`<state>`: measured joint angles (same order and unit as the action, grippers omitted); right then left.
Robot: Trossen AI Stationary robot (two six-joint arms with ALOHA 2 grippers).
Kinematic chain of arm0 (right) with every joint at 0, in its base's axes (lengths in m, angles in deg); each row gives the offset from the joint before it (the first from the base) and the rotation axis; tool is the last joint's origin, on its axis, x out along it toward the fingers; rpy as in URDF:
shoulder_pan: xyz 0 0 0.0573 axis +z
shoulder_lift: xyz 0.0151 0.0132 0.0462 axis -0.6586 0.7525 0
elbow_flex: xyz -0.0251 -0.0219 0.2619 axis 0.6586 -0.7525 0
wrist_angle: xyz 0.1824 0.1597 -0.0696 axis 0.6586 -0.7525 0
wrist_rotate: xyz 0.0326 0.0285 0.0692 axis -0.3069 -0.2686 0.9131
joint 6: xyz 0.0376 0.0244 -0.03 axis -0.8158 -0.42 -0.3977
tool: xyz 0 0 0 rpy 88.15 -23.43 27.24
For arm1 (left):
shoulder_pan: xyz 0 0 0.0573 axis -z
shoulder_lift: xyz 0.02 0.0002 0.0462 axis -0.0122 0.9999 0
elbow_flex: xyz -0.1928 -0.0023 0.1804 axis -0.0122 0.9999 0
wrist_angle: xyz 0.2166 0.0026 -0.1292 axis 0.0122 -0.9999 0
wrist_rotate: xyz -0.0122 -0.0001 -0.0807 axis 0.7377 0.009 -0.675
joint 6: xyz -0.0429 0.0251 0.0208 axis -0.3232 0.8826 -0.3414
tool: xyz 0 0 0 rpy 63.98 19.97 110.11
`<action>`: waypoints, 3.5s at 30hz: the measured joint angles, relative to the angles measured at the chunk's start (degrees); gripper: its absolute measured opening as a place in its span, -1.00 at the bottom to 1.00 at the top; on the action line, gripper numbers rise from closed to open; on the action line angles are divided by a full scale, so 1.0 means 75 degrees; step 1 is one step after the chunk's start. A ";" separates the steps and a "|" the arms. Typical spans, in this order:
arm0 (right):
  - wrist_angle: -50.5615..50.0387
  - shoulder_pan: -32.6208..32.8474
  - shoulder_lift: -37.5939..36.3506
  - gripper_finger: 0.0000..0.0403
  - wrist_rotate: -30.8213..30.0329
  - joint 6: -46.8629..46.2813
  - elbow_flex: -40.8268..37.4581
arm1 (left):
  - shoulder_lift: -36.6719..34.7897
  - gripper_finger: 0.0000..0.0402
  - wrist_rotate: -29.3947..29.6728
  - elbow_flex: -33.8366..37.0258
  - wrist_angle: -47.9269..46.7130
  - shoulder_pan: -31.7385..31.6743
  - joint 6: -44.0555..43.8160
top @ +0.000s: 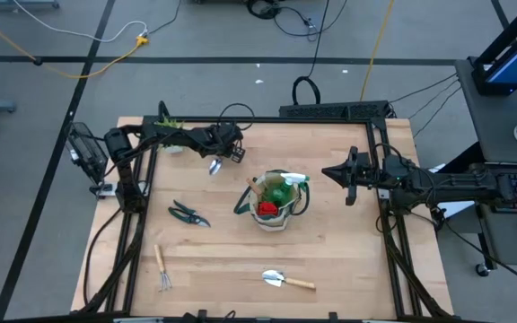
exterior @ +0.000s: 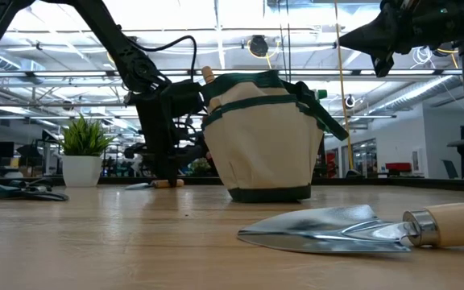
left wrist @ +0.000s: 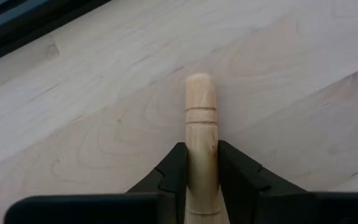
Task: Pick & Place Garden tools in Gardening bag
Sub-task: Put the top light brown trowel into the light brown gardening bag
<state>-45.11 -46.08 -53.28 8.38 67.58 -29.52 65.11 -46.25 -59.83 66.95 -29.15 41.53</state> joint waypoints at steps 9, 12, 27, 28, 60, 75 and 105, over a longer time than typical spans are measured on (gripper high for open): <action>0.0001 0.0000 0.0000 -1.00 -0.0004 -0.0004 0.0000 | -0.0474 -0.65 0.0169 0.0040 -0.0197 -0.0009 0.0020; 0.0001 0.0000 0.0000 -1.00 -0.0004 -0.0041 0.0000 | -0.0747 -0.65 0.0224 0.0047 -0.0306 -0.0013 0.0031; 0.0004 0.0000 -0.0003 -1.00 -0.0007 -0.0095 0.0000 | -0.2893 -0.65 0.0214 0.0024 -0.0955 -0.0009 0.0017; 0.0004 0.0000 -0.0003 -1.00 -0.0007 -0.0095 0.0000 | -0.3100 -0.65 0.0099 0.0020 -0.0905 -0.0009 0.0018; 0.0007 0.0000 -0.0003 -1.00 -0.0010 -0.0092 0.0000 | -0.5630 -0.64 -0.4531 0.0006 0.4440 0.1832 -0.0124; 0.0007 0.0000 0.0000 -1.00 -0.0010 -0.0033 0.0000 | -0.5630 -0.64 -0.5366 0.0006 0.5179 0.2919 0.0831; 0.0001 0.0000 0.0000 -1.00 -0.0004 -0.0062 0.0000 | -0.5600 -0.63 -0.2588 0.0006 0.3677 0.4757 0.4152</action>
<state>-45.10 -46.08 -53.28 8.35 67.11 -29.52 23.11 -65.66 -59.79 94.53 6.53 72.67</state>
